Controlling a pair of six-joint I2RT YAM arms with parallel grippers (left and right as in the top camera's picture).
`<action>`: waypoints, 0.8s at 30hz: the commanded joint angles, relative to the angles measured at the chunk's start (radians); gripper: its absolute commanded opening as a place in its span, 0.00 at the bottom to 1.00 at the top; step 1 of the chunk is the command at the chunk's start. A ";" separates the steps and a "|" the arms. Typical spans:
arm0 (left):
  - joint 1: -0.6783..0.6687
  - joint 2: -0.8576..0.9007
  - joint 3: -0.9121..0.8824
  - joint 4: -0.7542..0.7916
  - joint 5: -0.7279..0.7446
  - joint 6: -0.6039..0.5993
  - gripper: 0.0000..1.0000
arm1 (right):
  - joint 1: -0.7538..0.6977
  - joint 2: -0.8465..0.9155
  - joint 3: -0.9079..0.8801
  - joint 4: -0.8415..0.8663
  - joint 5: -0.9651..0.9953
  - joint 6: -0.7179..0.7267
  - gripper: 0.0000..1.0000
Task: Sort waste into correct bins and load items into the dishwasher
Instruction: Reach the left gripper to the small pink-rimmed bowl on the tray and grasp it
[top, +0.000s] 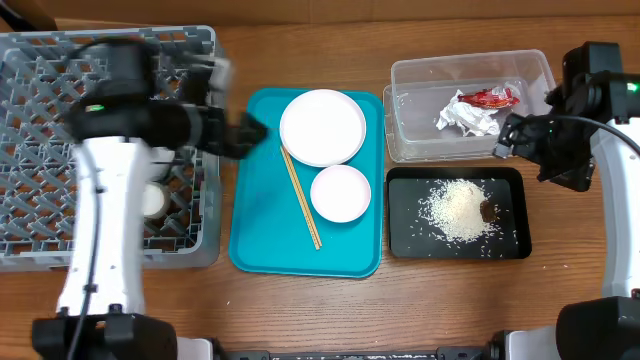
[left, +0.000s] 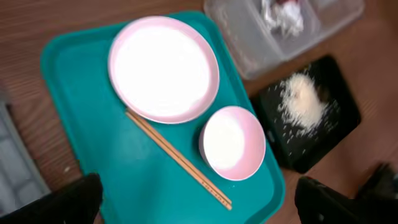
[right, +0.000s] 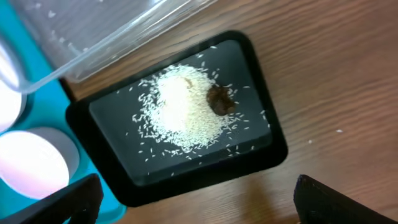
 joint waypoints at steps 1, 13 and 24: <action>-0.237 0.007 0.011 0.015 -0.257 -0.039 1.00 | -0.081 -0.011 0.008 0.010 0.000 0.062 1.00; -0.652 0.293 0.011 0.018 -0.339 -0.041 1.00 | -0.244 -0.011 0.008 0.014 -0.129 0.050 1.00; -0.709 0.530 0.011 0.003 -0.536 -0.130 0.51 | -0.244 -0.011 0.008 0.014 -0.129 0.050 1.00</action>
